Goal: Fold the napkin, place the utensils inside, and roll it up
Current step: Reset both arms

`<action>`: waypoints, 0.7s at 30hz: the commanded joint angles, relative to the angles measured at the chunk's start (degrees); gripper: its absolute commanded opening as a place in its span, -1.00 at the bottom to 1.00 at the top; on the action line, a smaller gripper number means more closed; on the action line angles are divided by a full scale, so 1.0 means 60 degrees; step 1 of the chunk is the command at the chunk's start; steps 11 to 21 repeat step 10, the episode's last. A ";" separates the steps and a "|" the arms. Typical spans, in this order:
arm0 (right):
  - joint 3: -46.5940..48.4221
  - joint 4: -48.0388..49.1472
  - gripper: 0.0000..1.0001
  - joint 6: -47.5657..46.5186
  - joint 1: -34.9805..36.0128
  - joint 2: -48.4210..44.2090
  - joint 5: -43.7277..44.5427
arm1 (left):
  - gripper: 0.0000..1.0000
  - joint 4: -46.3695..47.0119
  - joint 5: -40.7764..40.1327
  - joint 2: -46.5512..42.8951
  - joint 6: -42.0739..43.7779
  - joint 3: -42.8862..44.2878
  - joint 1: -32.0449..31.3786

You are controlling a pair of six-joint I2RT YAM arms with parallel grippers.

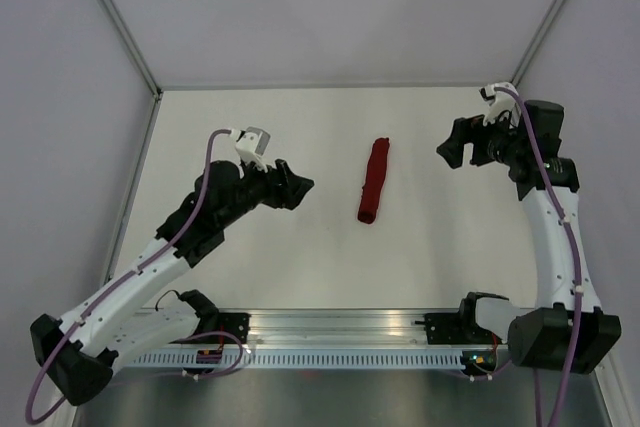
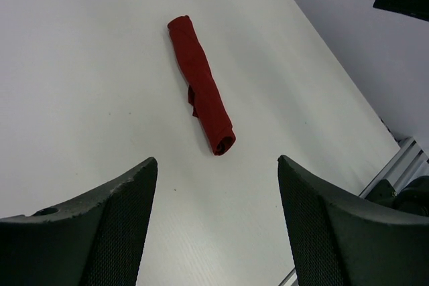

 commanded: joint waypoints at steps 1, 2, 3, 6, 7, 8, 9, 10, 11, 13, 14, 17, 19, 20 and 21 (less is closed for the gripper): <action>-0.0899 0.0077 0.96 0.0031 -0.0005 -0.0997 0.0797 | 0.54 -0.0484 -0.0230 -0.0904 0.0544 -0.0347 0.0045; -0.1047 0.0121 0.96 0.0104 -0.0005 -0.1333 0.0841 | 0.57 -0.0688 -0.0361 -0.1196 0.0560 -0.0347 0.0045; -0.1150 0.0107 0.96 0.0177 -0.0005 -0.1467 0.0885 | 0.58 -0.0806 -0.0377 -0.1300 0.0574 -0.0333 0.0059; -0.1487 0.0252 0.96 0.0412 -0.0005 -0.1862 0.0900 | 0.59 -0.1026 -0.0260 -0.1535 0.0662 -0.0259 0.0060; -0.1720 0.0326 0.96 0.0470 -0.0005 -0.1965 0.0958 | 0.59 -0.1070 -0.0231 -0.1579 0.0706 -0.0230 0.0060; -0.1795 0.0500 0.96 0.0500 -0.0005 -0.2198 0.1133 | 0.59 -0.1100 -0.0158 -0.1609 0.0721 -0.0215 0.0060; -0.1854 0.0546 0.96 0.0486 -0.0005 -0.2302 0.1250 | 0.59 -0.1187 -0.0128 -0.1667 0.0750 -0.0215 0.0060; -0.1941 0.0633 0.96 0.0471 -0.0005 -0.2404 0.1411 | 0.59 -0.1246 -0.0128 -0.1697 0.0765 -0.0215 0.0060; -0.1941 0.0633 0.96 0.0471 -0.0005 -0.2404 0.1411 | 0.59 -0.1246 -0.0128 -0.1697 0.0765 -0.0215 0.0060; -0.1941 0.0633 0.96 0.0471 -0.0005 -0.2404 0.1411 | 0.59 -0.1246 -0.0128 -0.1697 0.0765 -0.0215 0.0060; -0.1941 0.0633 0.96 0.0471 -0.0005 -0.2404 0.1411 | 0.59 -0.1246 -0.0128 -0.1697 0.0765 -0.0215 0.0060; -0.1941 0.0633 0.96 0.0471 -0.0005 -0.2404 0.1411 | 0.59 -0.1246 -0.0128 -0.1697 0.0765 -0.0215 0.0060; -0.1941 0.0633 0.96 0.0471 -0.0005 -0.2404 0.1411 | 0.59 -0.1246 -0.0128 -0.1697 0.0765 -0.0215 0.0060; -0.1941 0.0633 0.96 0.0471 -0.0005 -0.2404 0.1411 | 0.59 -0.1246 -0.0128 -0.1697 0.0765 -0.0215 0.0060; -0.1941 0.0633 0.96 0.0471 -0.0005 -0.2404 0.1411 | 0.59 -0.1246 -0.0128 -0.1697 0.0765 -0.0215 0.0060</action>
